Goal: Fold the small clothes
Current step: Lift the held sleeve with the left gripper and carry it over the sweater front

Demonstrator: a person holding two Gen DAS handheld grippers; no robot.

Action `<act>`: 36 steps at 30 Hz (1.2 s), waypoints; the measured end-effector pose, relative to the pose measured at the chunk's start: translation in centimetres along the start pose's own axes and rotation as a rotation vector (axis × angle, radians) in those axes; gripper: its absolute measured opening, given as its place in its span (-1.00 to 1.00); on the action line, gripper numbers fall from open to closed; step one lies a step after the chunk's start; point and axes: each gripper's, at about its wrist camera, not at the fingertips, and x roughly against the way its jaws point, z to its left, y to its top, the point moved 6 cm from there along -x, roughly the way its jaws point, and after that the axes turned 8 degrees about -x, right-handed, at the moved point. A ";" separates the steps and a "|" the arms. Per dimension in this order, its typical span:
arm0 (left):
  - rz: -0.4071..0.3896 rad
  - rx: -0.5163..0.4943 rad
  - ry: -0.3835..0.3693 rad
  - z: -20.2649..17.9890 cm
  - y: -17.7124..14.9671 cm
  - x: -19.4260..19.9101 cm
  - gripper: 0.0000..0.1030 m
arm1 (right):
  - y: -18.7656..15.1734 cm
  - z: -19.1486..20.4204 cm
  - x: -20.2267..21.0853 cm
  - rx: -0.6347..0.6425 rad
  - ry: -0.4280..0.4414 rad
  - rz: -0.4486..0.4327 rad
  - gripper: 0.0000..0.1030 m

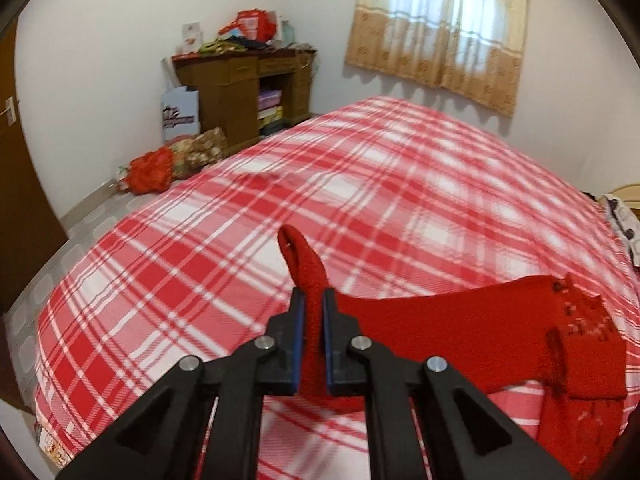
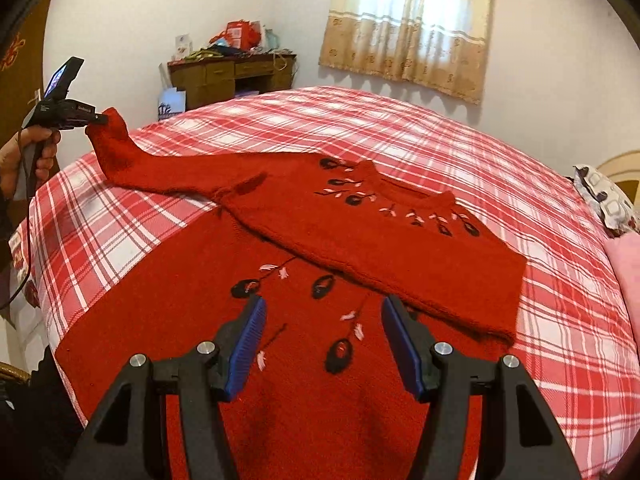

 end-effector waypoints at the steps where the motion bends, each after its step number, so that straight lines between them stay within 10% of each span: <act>1: -0.006 -0.003 -0.015 -0.6 0.3 0.3 -0.84 | -0.1 -0.3 0.2 -0.006 -0.002 -0.004 0.19; 36: -0.145 -0.124 -0.338 -18.9 7.5 8.4 -0.85 | -2.5 -6.3 3.1 -0.246 0.029 -0.106 0.21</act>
